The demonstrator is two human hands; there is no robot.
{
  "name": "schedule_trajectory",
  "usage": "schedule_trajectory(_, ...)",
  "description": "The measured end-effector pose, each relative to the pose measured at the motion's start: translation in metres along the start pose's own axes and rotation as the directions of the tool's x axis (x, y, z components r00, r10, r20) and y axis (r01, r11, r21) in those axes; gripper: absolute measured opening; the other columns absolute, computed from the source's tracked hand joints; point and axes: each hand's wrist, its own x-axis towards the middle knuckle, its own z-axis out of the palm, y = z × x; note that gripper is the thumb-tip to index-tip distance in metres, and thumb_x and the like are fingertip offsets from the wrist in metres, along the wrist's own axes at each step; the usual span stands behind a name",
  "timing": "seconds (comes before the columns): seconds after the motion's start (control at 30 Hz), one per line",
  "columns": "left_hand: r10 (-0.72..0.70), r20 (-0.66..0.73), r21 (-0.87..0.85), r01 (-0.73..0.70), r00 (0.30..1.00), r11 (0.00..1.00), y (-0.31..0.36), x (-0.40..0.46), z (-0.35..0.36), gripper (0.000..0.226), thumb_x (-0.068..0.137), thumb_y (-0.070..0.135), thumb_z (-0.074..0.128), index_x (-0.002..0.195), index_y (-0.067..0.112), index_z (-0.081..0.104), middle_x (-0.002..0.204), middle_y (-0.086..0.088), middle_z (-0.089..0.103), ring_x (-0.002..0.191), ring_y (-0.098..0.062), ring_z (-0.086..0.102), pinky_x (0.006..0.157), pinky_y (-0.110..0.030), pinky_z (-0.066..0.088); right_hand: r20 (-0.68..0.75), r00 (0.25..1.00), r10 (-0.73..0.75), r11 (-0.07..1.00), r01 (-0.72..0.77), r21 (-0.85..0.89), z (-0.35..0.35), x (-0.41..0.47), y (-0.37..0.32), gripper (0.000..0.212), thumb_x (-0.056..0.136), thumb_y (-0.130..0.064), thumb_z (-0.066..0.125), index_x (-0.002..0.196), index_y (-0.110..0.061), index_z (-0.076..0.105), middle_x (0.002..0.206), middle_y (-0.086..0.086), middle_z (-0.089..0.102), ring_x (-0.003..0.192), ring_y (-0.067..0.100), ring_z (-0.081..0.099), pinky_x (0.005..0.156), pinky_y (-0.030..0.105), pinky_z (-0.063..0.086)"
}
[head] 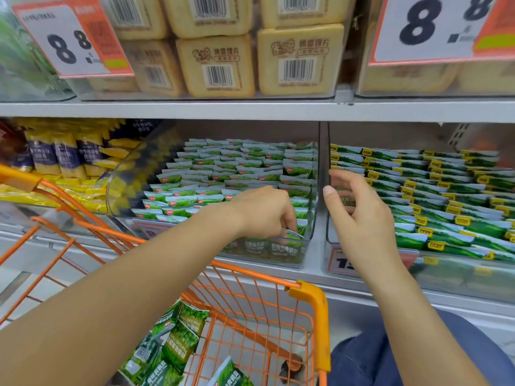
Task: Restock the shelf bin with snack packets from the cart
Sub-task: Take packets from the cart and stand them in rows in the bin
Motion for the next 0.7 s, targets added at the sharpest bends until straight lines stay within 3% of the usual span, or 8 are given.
schedule_trajectory(0.1, 0.001, 0.039, -0.039, 0.001, 0.999, 0.999, -0.002, 0.002, -0.003, 0.023, 0.084, 0.021, 0.073, 0.107, 0.019, 0.074, 0.102, 0.004, 0.073, 0.094, -0.009, 0.066, 0.084, -0.033, 0.055, 0.011, 1.000, 0.005, 1.000, -0.005, 0.007, -0.001, -0.001, 0.000, 0.034, 0.097, -0.036, 0.047, 0.130, -0.030, 0.051, 0.121, -0.011, 0.058, 0.101, 0.004, 0.055, 0.081, 0.028, 0.048)
schedule_trajectory(0.23, -0.017, -0.051, -0.221, 0.005, 0.999, 0.975, -0.009, -0.006, -0.004, 0.019, 0.081, 0.025, 0.077, 0.099, 0.020, 0.076, 0.096, 0.008, 0.074, 0.086, -0.002, 0.066, 0.081, -0.023, 0.053, 0.014, 1.000, 0.001, 1.000, -0.001, 0.005, -0.001, -0.002, 0.000, 0.035, 0.097, -0.036, 0.047, 0.131, -0.030, 0.050, 0.119, -0.013, 0.057, 0.098, 0.002, 0.055, 0.077, 0.022, 0.046)
schedule_trajectory(0.43, -0.044, -0.054, -0.143, 0.036, 0.998, 0.989, -0.008, -0.006, 0.002, 0.012, 0.085, 0.022, 0.072, 0.095, 0.016, 0.077, 0.073, 0.019, 0.059, 0.069, 0.006, 0.055, 0.073, -0.026, 0.052, 0.012, 1.000, 0.007, 1.000, -0.007, 0.003, -0.001, -0.003, 0.000, 0.036, 0.097, -0.038, 0.046, 0.132, -0.031, 0.049, 0.119, -0.015, 0.056, 0.095, 0.000, 0.054, 0.076, 0.022, 0.046)
schedule_trajectory(0.57, -0.058, -0.024, -0.117, 0.054, 0.998, 0.992, -0.007, 0.001, 0.002, 0.016, 0.085, 0.024, 0.073, 0.098, 0.015, 0.076, 0.086, 0.010, 0.066, 0.069, 0.003, 0.053, 0.071, -0.022, 0.047, 0.005, 1.000, 0.007, 1.000, -0.007, -0.005, 0.000, -0.003, 0.000, 0.035, 0.097, -0.038, 0.046, 0.131, -0.031, 0.050, 0.119, -0.014, 0.057, 0.091, -0.004, 0.054, 0.074, 0.022, 0.046)
schedule_trajectory(0.63, -0.064, -0.024, -0.228, 0.057, 0.998, 0.972, -0.010, -0.003, 0.000, 0.018, 0.083, 0.026, 0.075, 0.096, 0.014, 0.076, 0.083, 0.012, 0.067, 0.067, 0.005, 0.057, 0.067, -0.017, 0.048, 0.009, 1.000, 0.008, 1.000, -0.008, -0.007, 0.000, -0.003, 0.000, 0.035, 0.097, -0.038, 0.046, 0.131, -0.032, 0.050, 0.118, -0.015, 0.056, 0.091, -0.009, 0.053, 0.072, 0.020, 0.045)
schedule_trajectory(0.7, -0.102, -0.148, -0.383, 0.038, 0.984, 0.923, -0.014, -0.008, -0.001, 0.020, 0.085, 0.033, 0.072, 0.096, 0.017, 0.076, 0.086, 0.011, 0.071, 0.076, 0.004, 0.062, 0.070, -0.017, 0.050, 0.009, 1.000, 0.007, 1.000, -0.007, -0.009, 0.000, -0.003, 0.000, 0.034, 0.096, -0.038, 0.047, 0.130, -0.032, 0.050, 0.118, -0.016, 0.056, 0.090, -0.012, 0.052, 0.071, 0.019, 0.044)
